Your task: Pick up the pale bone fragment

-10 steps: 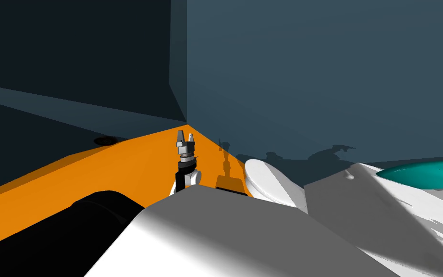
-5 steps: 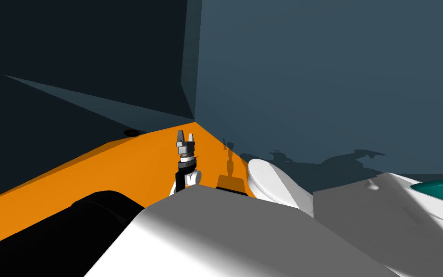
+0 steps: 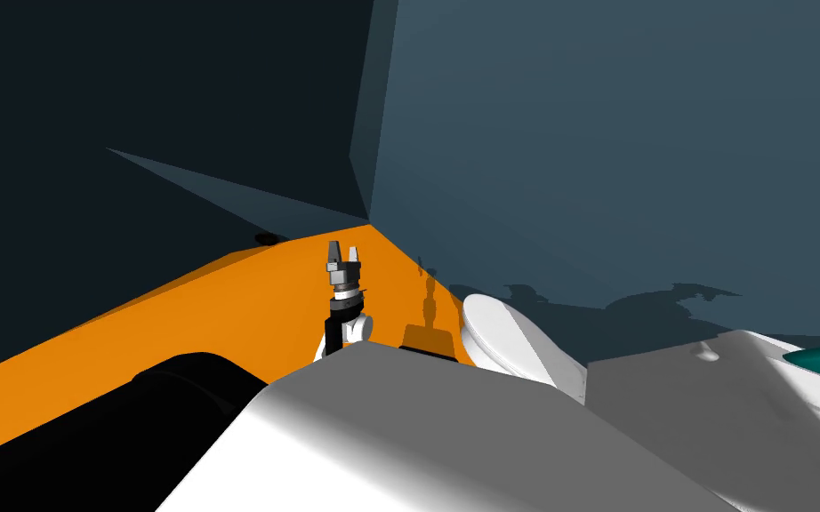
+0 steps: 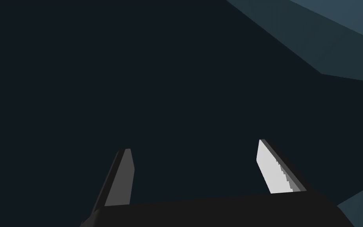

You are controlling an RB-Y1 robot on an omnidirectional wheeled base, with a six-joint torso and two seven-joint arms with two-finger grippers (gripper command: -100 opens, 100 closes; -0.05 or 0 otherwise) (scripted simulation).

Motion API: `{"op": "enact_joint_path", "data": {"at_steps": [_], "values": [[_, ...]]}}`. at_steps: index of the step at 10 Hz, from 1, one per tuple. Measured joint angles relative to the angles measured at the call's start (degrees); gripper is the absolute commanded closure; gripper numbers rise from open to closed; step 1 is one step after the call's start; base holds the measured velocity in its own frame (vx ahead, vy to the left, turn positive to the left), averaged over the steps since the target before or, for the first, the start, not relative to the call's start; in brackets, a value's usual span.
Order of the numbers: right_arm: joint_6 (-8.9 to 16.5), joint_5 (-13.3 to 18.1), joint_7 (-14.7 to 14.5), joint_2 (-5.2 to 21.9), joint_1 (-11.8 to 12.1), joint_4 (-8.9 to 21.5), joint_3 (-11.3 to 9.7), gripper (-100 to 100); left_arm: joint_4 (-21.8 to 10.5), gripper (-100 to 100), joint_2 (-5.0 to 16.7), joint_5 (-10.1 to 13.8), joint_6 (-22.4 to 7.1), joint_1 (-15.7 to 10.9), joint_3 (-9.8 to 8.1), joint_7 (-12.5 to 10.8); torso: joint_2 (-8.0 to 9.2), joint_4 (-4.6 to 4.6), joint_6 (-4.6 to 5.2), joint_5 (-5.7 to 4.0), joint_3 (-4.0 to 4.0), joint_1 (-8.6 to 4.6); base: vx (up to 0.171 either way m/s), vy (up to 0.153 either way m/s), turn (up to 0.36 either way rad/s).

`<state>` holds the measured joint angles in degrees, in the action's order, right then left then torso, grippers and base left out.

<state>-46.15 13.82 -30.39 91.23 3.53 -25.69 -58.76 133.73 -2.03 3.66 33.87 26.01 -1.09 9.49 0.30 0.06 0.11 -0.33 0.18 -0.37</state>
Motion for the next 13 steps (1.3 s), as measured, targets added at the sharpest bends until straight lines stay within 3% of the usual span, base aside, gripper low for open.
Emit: {"op": "enact_joint_path", "data": {"at_steps": [4,5,6,13], "values": [[0.0,0.0,-0.1,0.0,0.0,0.0,0.0,100,0.0,0,0.0,0.0,0.0,0.0,0.00,0.0,-0.16,-0.03,0.03,-0.02,-0.09,-0.04,0.000,0.000,0.000],[0.0,0.0,-0.1,0.0,0.0,0.0,0.0,0,0.0,0,0.0,0.0,0.0,0.0,0.00,0.0,-0.16,-0.03,0.02,-0.02,-0.10,-0.04,0.000,0.000,0.000],[0.0,0.0,-0.1,0.0,0.0,0.0,0.0,100,0.0,0,0.0,0.0,0.0,0.0,0.00,0.0,-0.16,-0.04,0.02,-0.02,-0.10,-0.04,0.095,0.014,-0.251],[-1.9,-1.4,-7.2,3.7,-0.2,-4.7,1.6,100,0.0,0,0.0,0.0,0.0,0.0,-0.01,0.0,-0.63,-0.13,0.12,0.04,-0.36,0.05,0.136,0.021,-0.232]]}}
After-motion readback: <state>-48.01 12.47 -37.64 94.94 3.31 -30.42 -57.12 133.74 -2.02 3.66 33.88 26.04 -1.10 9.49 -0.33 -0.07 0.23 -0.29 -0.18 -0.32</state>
